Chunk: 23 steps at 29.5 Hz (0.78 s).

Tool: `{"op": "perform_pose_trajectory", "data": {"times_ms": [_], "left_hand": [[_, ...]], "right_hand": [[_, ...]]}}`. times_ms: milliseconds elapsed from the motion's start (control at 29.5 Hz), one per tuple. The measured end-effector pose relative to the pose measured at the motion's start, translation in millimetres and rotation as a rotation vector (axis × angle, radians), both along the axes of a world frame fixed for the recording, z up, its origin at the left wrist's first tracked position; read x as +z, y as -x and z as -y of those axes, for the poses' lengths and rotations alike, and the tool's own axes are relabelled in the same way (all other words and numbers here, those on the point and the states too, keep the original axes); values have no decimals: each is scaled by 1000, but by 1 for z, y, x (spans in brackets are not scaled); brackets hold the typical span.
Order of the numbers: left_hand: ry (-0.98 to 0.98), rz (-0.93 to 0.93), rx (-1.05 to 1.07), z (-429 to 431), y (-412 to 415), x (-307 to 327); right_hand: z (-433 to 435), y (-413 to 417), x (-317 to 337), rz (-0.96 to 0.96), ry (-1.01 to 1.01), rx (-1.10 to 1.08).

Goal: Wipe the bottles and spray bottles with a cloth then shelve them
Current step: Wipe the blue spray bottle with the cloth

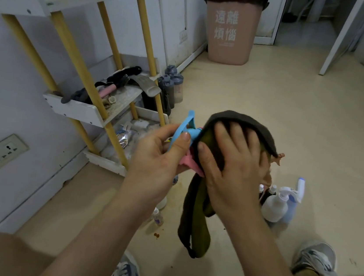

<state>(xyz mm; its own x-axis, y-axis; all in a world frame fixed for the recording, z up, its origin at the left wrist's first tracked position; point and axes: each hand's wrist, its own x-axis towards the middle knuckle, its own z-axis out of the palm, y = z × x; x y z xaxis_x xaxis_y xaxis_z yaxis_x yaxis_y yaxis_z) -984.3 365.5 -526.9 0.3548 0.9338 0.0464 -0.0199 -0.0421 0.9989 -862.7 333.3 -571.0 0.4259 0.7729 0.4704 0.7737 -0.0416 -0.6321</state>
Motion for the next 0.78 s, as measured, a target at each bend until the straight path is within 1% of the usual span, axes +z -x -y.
{"op": "perform_pose_trajectory", "data": {"times_ms": [102,169,203,305,339,373,440,508,576,644,712,779], "left_hand": [[-9,-12,-101,2,-1,0],[-55,-31,-102,4,1,0],[-100,-65,-96,5,0,-1],[-250,-201,-86,8,-2,-5],[-297,-236,-83,8,-2,-7],[-335,-261,-78,7,-2,-8],[-361,-260,-60,4,-1,-8],[-322,-212,-55,2,2,-6],[-293,-209,-70,1,4,-5],[-252,-217,-77,-1,7,-6],[-243,-219,-64,-5,10,-5],[-225,-224,-45,-11,14,1]], "right_hand": [[-1,16,2,11,-139,82],[-4,7,-3,53,-161,103],[-8,-3,-6,28,-148,82],[-19,-26,-7,-223,-119,18],[-19,-23,-6,-278,-133,42],[-17,-15,-4,-289,-145,76],[-9,4,-3,-255,-131,150],[-6,5,-6,-126,-122,167],[-12,-14,-9,-29,-59,125],[-17,-35,-9,-72,53,118],[-16,-46,-10,-141,138,200],[-8,-48,-4,-135,252,349]]}}
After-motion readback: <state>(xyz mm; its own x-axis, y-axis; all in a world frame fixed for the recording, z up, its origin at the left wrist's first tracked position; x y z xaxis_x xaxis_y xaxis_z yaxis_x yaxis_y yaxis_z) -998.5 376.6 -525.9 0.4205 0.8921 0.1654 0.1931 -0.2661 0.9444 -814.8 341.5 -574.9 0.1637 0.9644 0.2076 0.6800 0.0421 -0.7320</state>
